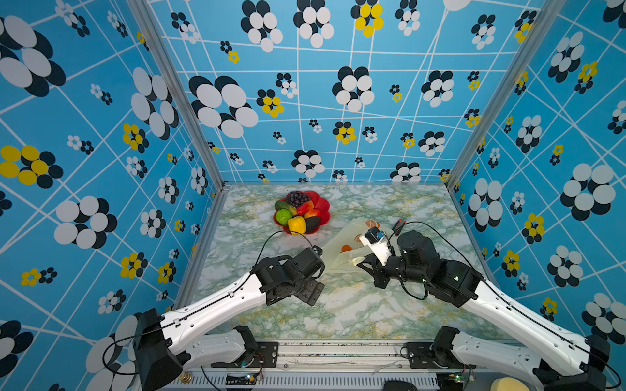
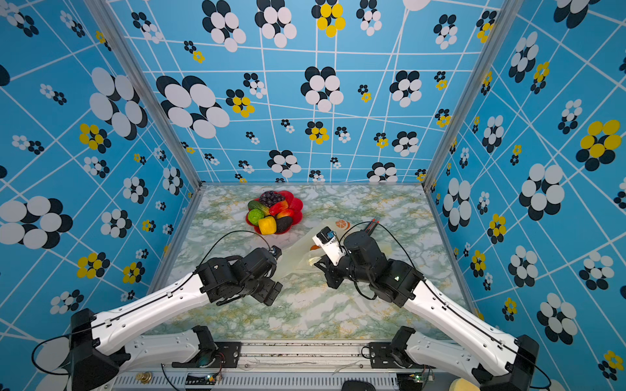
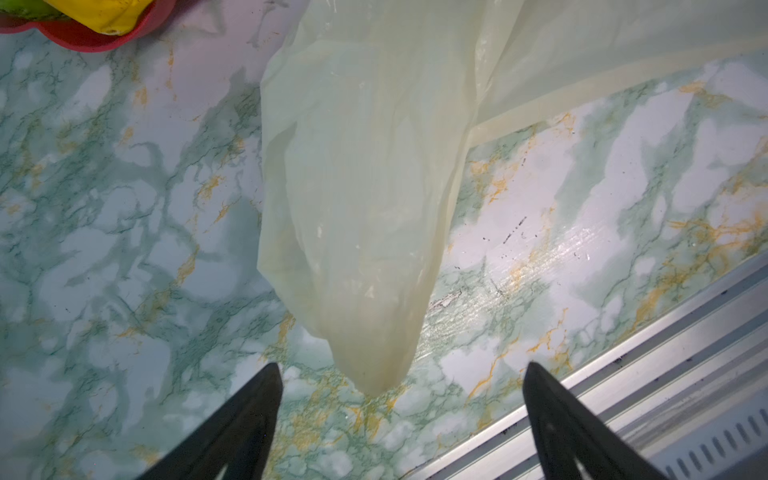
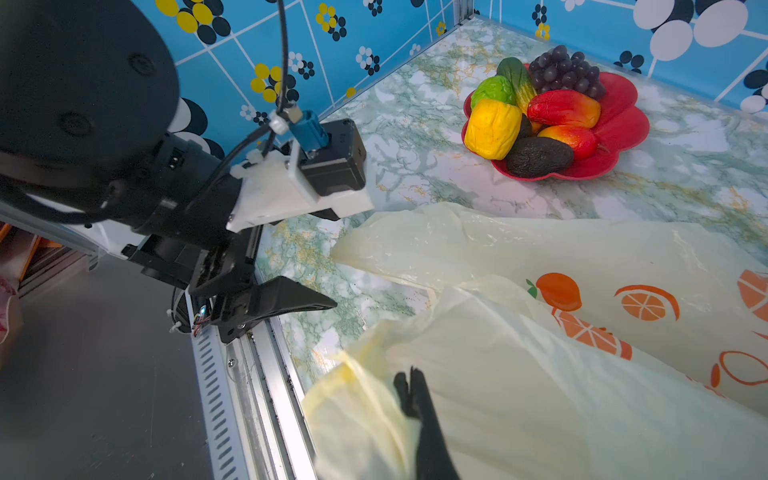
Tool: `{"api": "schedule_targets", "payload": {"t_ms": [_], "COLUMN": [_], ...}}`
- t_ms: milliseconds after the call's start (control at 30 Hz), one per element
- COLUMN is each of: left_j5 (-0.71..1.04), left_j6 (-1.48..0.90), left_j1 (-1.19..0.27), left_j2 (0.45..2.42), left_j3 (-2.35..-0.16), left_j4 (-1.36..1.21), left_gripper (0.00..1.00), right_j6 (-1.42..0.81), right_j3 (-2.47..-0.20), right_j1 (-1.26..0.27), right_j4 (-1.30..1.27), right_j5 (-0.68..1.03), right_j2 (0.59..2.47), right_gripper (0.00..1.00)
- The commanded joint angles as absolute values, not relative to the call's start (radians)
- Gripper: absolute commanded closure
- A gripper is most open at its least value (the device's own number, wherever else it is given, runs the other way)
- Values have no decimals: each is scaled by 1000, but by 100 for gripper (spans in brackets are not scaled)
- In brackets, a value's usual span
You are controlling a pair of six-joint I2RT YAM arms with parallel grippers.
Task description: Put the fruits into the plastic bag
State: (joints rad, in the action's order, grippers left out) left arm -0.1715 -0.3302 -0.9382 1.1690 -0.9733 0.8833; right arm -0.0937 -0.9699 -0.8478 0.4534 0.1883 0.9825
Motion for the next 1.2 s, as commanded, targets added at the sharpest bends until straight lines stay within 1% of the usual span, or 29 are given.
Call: {"api": "schedule_targets", "payload": {"t_ms": [0, 300, 433, 533, 600, 733, 767, 900, 1000, 1167], "left_j5": [-228, -301, -333, -333, -334, -344, -336, -281, -226, -166], "left_j6": [-335, -317, -315, -313, -314, -317, -317, -325, -332, -340], "left_j1": [-948, -941, -933, -928, -927, -920, -915, -881, -839, -734], "left_j2": [1205, 1304, 1327, 1316, 1304, 1288, 1284, 1250, 1187, 1046], "left_j3": [-965, -975, -988, -995, -996, -991, -988, -987, -1003, -1078], "left_j4": [845, 839, 850, 837, 829, 828, 828, 831, 836, 868], "left_gripper": [12, 23, 32, 42, 52, 95, 100, 100, 100, 100], "right_j6": [-106, -112, -119, -127, -131, -140, -140, -140, -143, -152], "right_j3": [-964, -953, -950, -948, -945, -946, -946, -948, -949, -946], "right_j1": [-841, -838, -837, -837, -837, -837, -837, -837, -838, -836], "right_j4": [447, 446, 442, 442, 442, 438, 436, 436, 435, 446], "right_j5": [169, 168, 171, 173, 173, 172, 171, 158, 125, -7], "right_j2": [959, 949, 948, 952, 955, 955, 956, 962, 965, 966], "right_gripper": [100, 100, 100, 100, 100, 100, 100, 100, 100, 100]}}
